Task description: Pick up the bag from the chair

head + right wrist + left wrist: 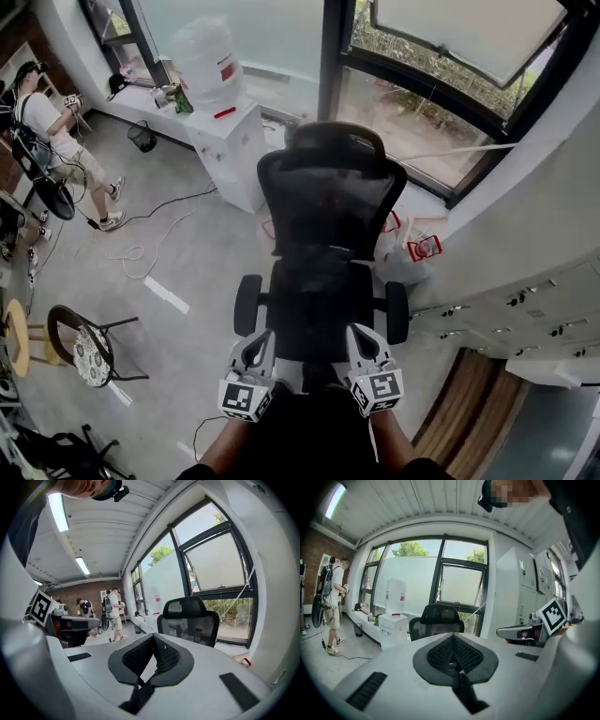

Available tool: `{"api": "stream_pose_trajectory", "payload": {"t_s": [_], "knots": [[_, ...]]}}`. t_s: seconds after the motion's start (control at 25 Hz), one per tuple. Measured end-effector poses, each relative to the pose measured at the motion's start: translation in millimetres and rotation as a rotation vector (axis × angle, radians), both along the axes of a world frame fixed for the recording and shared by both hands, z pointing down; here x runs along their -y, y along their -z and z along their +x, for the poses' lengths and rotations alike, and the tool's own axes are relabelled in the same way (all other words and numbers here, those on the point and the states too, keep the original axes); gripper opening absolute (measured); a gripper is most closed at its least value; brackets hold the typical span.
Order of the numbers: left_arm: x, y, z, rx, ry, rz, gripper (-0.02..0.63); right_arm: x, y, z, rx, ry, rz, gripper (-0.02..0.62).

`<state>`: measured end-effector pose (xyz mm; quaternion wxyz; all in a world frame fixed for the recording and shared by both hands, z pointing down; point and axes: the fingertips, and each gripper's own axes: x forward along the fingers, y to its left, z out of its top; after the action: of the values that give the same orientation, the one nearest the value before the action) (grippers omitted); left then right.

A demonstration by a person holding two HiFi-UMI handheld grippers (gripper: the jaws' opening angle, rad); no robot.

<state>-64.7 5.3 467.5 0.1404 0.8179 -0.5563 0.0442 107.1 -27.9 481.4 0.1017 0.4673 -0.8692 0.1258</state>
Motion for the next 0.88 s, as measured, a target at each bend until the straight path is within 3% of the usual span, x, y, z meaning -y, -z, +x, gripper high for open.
{"api": "stream_pose_trajectory", "payload": {"t_s": [0.16, 0.36, 0.56, 0.88], "knots": [[32, -2, 20, 0.007, 0.020, -0.006, -0.002, 41, -15, 15, -0.015, 0.043, -0.025, 0.000], [69, -23, 17, 0.042, 0.060, -0.047, -0.001, 76, -34, 17, -0.028, 0.065, -0.058, 0.000], [114, -59, 11, 0.021, 0.088, -0.102, -0.002, 113, -61, 20, -0.042, 0.047, -0.090, 0.000], [186, -130, 9, 0.045, 0.057, -0.143, 0.000, 168, -133, 30, -0.094, -0.008, -0.193, 0.000]]}}
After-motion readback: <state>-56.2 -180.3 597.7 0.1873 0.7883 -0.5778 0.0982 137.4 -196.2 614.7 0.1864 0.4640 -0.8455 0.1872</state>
